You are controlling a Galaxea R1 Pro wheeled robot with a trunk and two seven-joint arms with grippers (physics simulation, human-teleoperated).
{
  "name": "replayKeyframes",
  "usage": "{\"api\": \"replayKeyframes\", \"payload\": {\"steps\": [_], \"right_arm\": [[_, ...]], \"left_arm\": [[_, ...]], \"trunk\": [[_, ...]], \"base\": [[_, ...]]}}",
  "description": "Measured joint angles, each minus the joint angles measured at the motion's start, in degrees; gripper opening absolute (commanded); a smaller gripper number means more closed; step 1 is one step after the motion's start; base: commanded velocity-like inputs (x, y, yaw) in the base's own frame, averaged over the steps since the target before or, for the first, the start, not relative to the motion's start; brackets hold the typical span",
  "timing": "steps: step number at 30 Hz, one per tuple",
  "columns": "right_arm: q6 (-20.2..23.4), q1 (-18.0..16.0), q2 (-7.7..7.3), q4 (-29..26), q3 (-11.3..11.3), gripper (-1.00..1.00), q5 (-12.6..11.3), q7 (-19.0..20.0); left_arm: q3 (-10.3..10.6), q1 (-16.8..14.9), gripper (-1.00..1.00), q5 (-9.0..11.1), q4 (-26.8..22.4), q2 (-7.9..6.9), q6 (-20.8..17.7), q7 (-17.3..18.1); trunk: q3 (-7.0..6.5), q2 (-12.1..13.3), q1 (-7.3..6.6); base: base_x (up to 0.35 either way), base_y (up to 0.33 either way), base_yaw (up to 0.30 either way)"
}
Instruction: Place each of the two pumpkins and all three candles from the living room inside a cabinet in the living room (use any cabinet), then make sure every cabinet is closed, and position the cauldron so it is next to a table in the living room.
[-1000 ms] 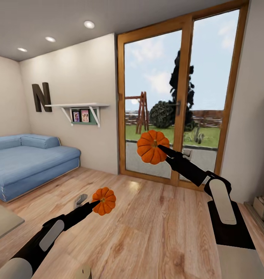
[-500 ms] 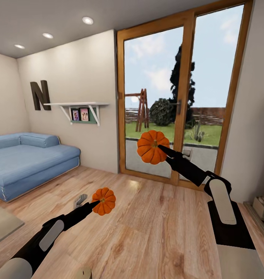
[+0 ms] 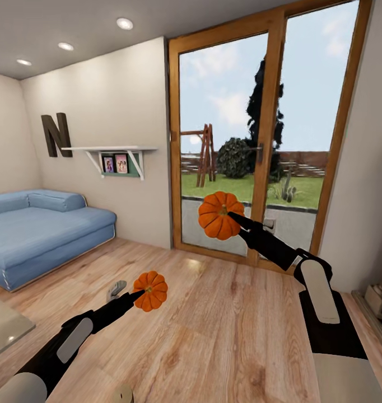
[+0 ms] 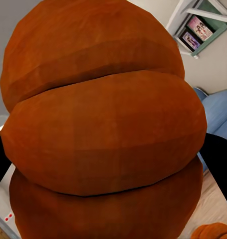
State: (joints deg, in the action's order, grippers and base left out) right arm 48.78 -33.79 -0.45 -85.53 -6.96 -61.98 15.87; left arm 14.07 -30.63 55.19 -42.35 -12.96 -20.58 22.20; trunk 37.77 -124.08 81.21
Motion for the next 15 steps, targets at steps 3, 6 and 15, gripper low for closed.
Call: {"api": "replayKeyframes", "payload": {"steps": [3,6,15], "right_arm": [[0.0,0.0,0.04,0.0,0.0,-1.0,0.0,-0.1],[0.0,0.0,0.02,0.0,0.0,-1.0,0.0,-0.1],[0.1,0.0,0.03,0.0,0.0,-1.0,0.0,-0.1]], "left_arm": [[0.0,0.0,-1.0,0.0,0.0,-0.02,0.0,0.0],[0.0,0.0,-1.0,0.0,0.0,-0.06,0.0,0.0],[0.0,0.0,-1.0,0.0,0.0,-0.08,-0.1,0.1]], "trunk": [[-0.26,1.2,-0.66],[-0.52,2.4,-1.32],[-1.31,6.0,-3.3]], "base": [[0.0,0.0,0.0],[0.0,0.0,0.0],[0.0,0.0,0.0]]}}
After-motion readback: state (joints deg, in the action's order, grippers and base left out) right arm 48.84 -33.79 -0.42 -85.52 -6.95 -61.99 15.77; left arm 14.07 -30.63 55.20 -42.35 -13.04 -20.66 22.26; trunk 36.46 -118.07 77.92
